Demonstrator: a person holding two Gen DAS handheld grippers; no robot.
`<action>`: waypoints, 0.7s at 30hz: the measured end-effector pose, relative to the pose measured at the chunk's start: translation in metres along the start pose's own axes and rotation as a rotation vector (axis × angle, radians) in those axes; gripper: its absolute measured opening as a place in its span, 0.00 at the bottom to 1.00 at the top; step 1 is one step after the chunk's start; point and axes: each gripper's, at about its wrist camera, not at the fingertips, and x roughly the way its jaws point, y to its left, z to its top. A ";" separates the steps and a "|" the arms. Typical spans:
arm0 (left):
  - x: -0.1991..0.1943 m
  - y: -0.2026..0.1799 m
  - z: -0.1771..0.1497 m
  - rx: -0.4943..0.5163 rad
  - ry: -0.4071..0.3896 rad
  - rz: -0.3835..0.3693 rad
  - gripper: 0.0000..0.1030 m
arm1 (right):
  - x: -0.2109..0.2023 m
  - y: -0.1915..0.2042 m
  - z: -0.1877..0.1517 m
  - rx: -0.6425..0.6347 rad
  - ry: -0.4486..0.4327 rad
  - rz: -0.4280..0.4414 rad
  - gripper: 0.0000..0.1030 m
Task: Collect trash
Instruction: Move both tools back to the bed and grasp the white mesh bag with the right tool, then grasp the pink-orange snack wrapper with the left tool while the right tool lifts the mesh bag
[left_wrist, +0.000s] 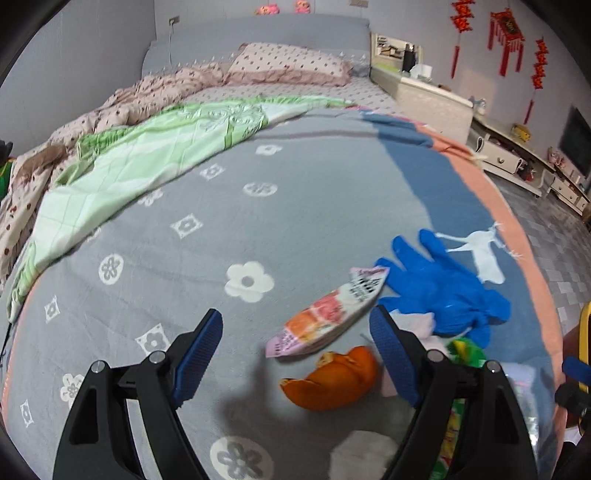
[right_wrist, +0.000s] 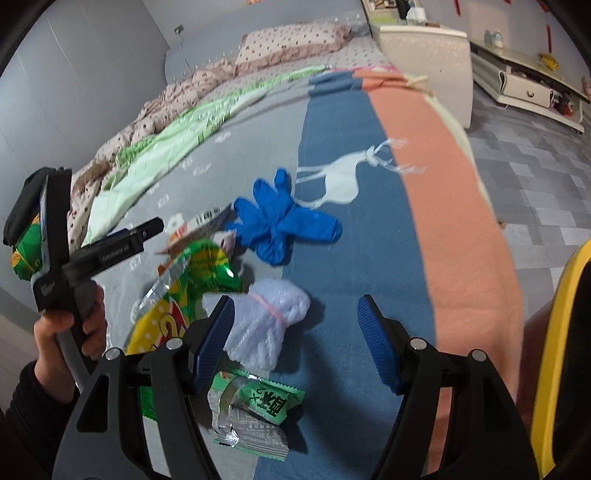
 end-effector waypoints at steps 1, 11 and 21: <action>0.004 0.001 0.000 -0.001 0.009 -0.005 0.76 | 0.004 0.001 -0.002 0.000 0.010 0.005 0.64; 0.044 -0.017 -0.005 0.096 0.078 -0.009 0.76 | 0.026 0.011 -0.010 -0.027 0.067 0.035 0.64; 0.068 -0.022 -0.006 0.082 0.128 -0.095 0.49 | 0.051 0.028 -0.007 -0.084 0.111 0.083 0.51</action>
